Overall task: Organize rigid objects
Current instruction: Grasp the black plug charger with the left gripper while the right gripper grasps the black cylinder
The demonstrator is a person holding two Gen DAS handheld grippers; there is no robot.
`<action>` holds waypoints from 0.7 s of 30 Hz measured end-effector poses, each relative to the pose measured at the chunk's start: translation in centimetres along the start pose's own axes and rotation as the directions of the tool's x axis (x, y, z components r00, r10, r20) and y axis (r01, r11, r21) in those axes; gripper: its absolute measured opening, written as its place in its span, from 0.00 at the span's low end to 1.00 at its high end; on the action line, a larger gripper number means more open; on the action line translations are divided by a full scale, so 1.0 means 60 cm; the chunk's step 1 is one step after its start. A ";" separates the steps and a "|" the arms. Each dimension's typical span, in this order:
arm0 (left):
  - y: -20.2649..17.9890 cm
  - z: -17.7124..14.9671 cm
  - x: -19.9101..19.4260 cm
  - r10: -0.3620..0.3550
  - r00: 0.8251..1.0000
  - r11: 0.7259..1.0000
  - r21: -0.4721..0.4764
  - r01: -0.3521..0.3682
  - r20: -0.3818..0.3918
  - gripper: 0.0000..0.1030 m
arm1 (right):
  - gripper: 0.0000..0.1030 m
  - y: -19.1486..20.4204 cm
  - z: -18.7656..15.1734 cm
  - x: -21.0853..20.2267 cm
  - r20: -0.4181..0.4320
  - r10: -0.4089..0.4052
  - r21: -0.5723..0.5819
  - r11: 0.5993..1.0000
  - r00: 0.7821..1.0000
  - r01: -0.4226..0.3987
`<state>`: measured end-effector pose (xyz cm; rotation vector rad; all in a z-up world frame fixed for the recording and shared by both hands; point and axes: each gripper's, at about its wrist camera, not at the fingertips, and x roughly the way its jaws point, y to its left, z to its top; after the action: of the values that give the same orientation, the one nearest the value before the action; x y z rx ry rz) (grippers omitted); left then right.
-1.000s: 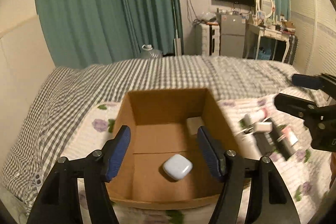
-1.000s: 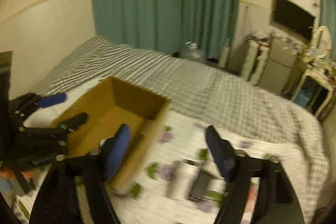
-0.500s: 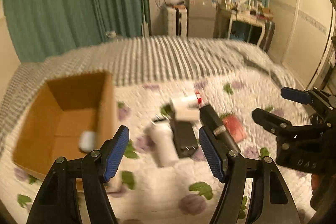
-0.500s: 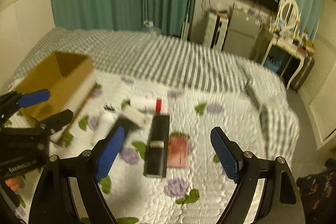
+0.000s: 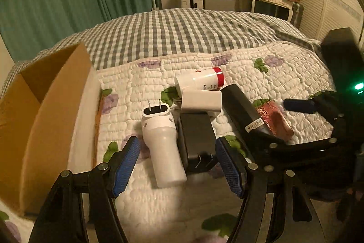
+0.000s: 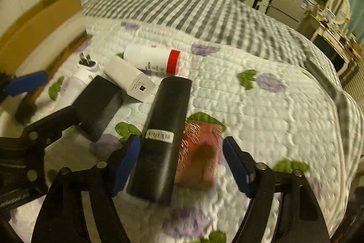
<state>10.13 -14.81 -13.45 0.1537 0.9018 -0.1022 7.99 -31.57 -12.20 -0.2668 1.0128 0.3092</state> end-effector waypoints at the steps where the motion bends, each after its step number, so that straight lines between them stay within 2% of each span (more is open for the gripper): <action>1: 0.001 0.001 0.005 0.001 1.000 1.000 0.000 -0.001 0.000 0.70 | 0.63 0.002 0.002 0.007 -0.009 0.004 -0.006 1.000 1.000 -0.004; 3: -0.001 0.002 0.012 0.009 1.000 1.000 0.005 -0.009 -0.005 0.70 | 0.58 0.010 0.004 0.025 -0.029 0.034 -0.023 0.999 0.999 -0.034; 5: -0.003 0.000 0.021 0.008 1.000 1.000 0.008 -0.008 -0.018 0.70 | 0.58 0.022 0.003 0.037 -0.037 -0.006 -0.065 0.998 0.999 0.003; 7: -0.003 -0.002 0.024 -0.004 1.000 1.000 0.000 0.004 -0.028 0.70 | 0.43 0.027 -0.001 0.033 -0.029 0.004 -0.079 0.997 1.000 -0.006; 10: -0.007 -0.003 0.027 -0.037 0.998 0.999 -0.015 0.037 -0.046 0.70 | 0.41 0.019 -0.010 0.023 -0.010 -0.029 -0.071 0.997 1.000 0.028; 14: -0.031 -0.003 0.030 -0.036 0.998 0.999 0.038 0.038 -0.045 0.68 | 0.41 -0.046 -0.019 -0.016 0.056 -0.027 0.082 0.996 0.998 0.022; 18: -0.053 0.006 0.051 -0.057 0.997 0.996 0.067 0.061 -0.059 0.67 | 0.41 -0.080 -0.026 -0.036 0.092 -0.017 0.169 0.986 0.996 0.001; 21: -0.062 0.005 0.073 -0.015 0.997 0.997 0.073 0.021 -0.072 0.63 | 0.41 -0.081 -0.023 -0.038 0.099 -0.007 0.174 0.985 0.995 -0.011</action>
<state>12.49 -18.60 -17.05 0.2195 0.9715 -0.1476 7.60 -36.85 -10.56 -0.0910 0.9350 0.2316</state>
